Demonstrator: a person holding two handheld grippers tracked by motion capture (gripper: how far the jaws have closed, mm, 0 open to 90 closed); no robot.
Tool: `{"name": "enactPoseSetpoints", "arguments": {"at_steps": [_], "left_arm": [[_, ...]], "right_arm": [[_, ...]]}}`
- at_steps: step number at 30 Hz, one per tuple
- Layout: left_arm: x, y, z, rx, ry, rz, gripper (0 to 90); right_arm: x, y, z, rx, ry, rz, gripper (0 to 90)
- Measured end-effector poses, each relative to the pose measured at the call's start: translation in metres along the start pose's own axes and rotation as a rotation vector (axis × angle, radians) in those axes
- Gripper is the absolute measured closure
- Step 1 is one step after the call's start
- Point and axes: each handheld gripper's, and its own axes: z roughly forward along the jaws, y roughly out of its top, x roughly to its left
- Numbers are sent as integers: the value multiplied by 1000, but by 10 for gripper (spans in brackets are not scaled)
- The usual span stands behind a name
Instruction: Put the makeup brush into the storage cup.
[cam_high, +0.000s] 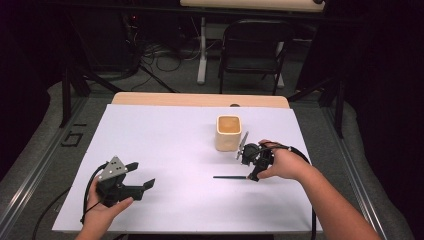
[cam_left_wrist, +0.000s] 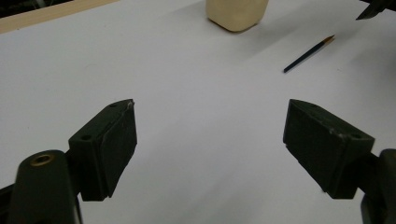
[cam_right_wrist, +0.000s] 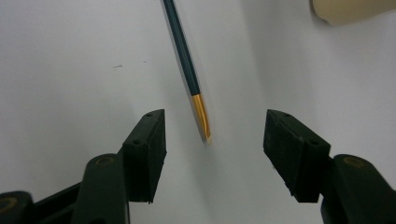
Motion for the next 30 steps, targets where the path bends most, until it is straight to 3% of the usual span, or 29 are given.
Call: {"name": "enactPoseSetpoints", "arguments": {"at_steps": [30], "left_arm": [[1, -1, 1, 2, 0, -6, 177]], "right_arm": [[5, 18, 23, 58, -9, -86, 558]]}}
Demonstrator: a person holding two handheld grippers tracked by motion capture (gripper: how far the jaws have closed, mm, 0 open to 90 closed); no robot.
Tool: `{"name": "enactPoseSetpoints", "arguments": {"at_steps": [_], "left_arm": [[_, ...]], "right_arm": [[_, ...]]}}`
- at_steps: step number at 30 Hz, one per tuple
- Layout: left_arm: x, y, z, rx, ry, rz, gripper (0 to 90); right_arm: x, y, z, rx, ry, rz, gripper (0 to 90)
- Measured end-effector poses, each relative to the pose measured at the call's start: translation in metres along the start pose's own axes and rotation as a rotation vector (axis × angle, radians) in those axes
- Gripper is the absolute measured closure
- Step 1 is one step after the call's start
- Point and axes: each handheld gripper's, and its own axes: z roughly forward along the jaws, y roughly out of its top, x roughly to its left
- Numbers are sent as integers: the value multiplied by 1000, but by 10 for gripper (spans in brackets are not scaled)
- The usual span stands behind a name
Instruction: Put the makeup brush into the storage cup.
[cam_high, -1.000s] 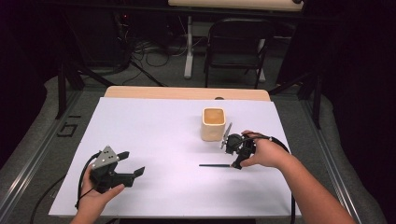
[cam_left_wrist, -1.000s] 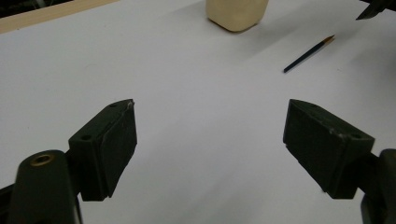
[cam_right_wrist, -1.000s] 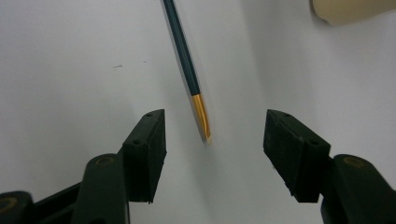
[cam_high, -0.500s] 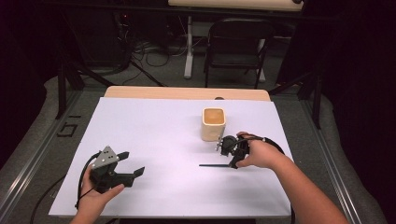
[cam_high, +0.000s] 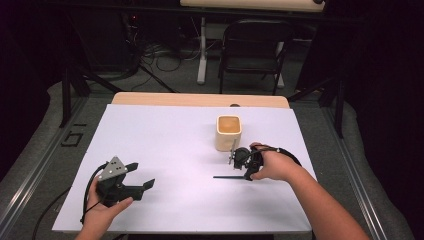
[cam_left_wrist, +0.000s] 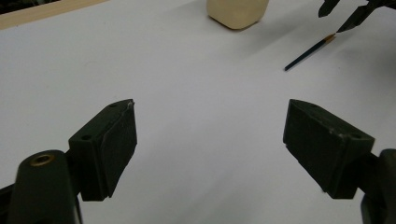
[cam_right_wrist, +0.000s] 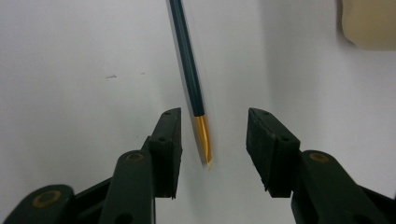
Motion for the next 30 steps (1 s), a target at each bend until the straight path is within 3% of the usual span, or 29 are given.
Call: {"name": "enactPoseSetpoints", "arguments": {"at_steps": [15, 30], "left_arm": [[0, 0, 0, 2, -1, -1, 177], [0, 0, 0, 5, -1, 1, 177]], "right_arm": [[-1, 5, 10, 28, 7, -51, 639], [3, 12, 21, 58, 46, -94, 746]]}}
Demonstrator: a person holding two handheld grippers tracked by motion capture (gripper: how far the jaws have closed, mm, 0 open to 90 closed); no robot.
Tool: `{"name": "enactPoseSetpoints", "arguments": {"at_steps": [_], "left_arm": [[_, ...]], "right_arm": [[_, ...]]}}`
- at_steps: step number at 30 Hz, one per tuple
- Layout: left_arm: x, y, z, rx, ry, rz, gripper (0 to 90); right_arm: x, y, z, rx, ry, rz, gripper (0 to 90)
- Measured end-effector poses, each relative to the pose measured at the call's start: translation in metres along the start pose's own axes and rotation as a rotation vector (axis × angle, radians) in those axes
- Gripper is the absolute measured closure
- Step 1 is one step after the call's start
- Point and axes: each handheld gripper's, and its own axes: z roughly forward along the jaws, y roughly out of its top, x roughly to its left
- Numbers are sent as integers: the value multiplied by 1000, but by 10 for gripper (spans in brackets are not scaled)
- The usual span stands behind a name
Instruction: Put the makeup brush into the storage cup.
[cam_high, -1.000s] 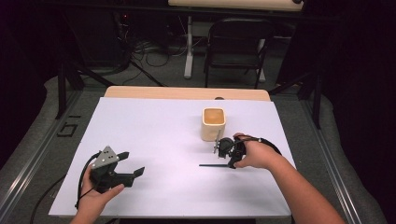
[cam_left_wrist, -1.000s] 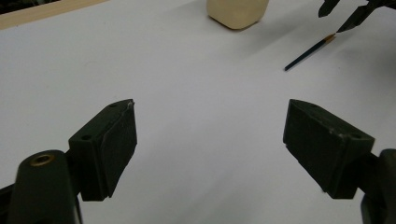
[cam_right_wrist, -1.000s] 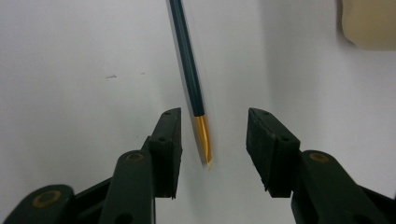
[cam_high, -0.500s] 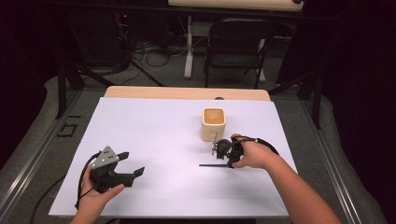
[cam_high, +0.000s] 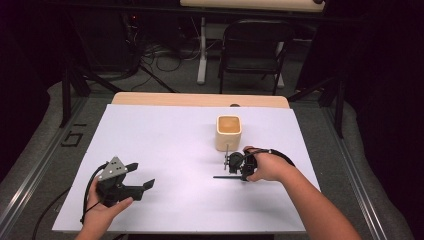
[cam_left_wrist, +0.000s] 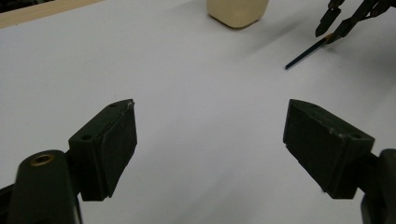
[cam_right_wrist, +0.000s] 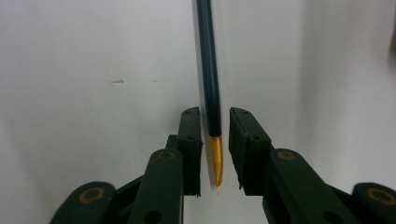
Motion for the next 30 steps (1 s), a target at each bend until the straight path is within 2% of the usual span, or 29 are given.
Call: {"name": "enactPoseSetpoints", "arguments": {"at_steps": [8, 20, 30], "left_arm": [[0, 0, 0, 3, 1, 6, 177], [0, 0, 1, 5, 1, 5, 177], [0, 0, 1, 5, 1, 5, 177]], "right_arm": [[0, 0, 3, 27, 5, -9, 764], [-2, -1, 9, 37, 2, -27, 793], [0, -1, 10, 41, 11, -24, 829]]}}
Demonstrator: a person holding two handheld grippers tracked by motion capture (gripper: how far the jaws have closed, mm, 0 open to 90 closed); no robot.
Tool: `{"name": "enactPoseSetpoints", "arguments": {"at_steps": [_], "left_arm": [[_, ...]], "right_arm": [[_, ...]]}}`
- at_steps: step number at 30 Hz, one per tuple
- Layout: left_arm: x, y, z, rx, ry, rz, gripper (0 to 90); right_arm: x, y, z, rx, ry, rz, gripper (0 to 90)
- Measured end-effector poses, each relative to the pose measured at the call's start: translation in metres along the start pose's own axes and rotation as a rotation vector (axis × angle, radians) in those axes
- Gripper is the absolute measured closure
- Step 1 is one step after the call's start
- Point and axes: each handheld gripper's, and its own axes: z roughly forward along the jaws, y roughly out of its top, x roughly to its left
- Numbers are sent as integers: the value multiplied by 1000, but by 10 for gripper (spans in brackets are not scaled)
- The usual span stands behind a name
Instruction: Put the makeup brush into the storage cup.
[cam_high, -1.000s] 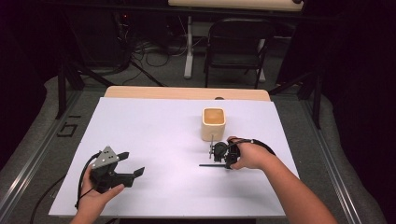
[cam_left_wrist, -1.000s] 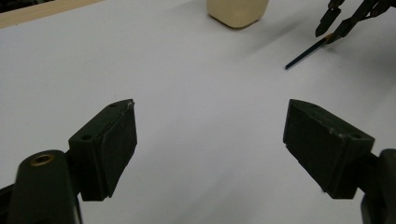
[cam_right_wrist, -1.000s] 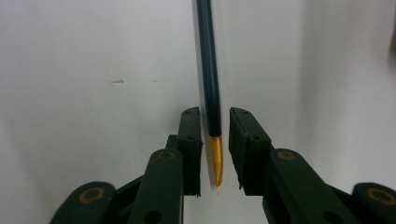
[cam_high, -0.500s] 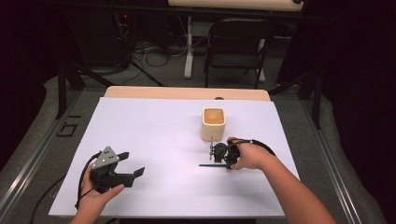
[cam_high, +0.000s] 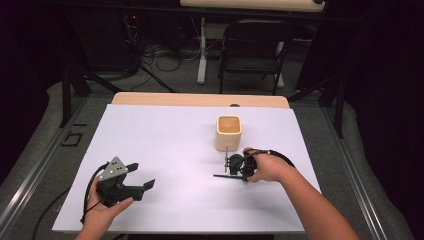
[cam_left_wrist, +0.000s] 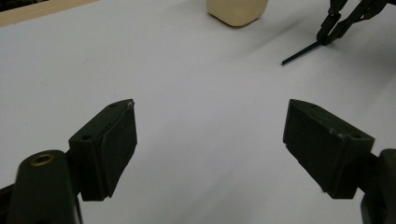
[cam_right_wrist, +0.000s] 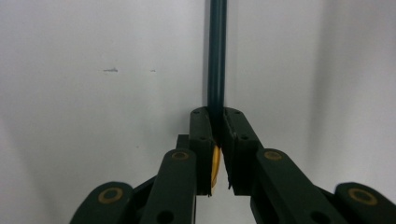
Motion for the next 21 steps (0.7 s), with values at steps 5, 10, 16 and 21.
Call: {"name": "enactPoseSetpoints", "arguments": {"at_steps": [5, 10, 16, 21], "left_arm": [[0, 0, 0, 1, 0, 3, 178], [0, 0, 0, 0, 0, 1, 178], [0, 0, 0, -3, 2, 10, 181], [-1, 0, 0, -3, 2, 10, 182]], "right_arm": [[0, 0, 0, -1, 2, -1, 833], [0, 0, 0, -3, 2, -4, 834], [1, 0, 0, 0, -3, -6, 834], [1, 0, 0, 1, -3, -6, 836]]}}
